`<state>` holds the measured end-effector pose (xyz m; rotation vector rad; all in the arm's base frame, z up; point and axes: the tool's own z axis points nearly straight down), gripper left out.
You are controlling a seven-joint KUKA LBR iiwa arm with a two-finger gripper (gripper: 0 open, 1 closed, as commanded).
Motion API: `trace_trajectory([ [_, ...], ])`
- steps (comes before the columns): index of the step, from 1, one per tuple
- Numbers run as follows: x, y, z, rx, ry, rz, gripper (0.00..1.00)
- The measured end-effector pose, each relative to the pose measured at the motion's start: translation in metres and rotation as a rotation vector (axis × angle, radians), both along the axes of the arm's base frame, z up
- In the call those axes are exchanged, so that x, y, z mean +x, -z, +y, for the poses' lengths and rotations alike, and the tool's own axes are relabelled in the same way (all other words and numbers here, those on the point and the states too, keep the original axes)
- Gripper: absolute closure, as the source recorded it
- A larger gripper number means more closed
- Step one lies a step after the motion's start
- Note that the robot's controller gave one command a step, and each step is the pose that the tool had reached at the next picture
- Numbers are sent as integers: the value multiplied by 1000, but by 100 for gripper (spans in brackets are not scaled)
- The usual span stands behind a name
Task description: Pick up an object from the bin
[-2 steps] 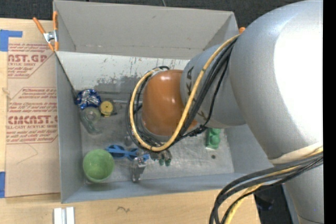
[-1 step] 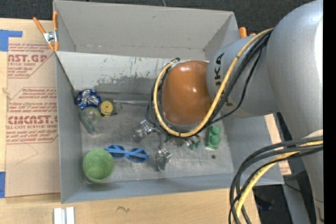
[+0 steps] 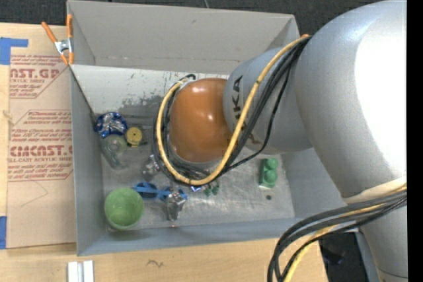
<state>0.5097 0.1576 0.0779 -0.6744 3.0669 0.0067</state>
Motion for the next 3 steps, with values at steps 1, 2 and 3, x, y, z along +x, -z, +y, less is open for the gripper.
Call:
trace_trajectory([
  [1,1,-1,-2,-1,4,-1,100],
  [2,37,-115,-32,-4,-338,-8,100],
  [3,62,-270,15,-2,-672,-12,100],
])
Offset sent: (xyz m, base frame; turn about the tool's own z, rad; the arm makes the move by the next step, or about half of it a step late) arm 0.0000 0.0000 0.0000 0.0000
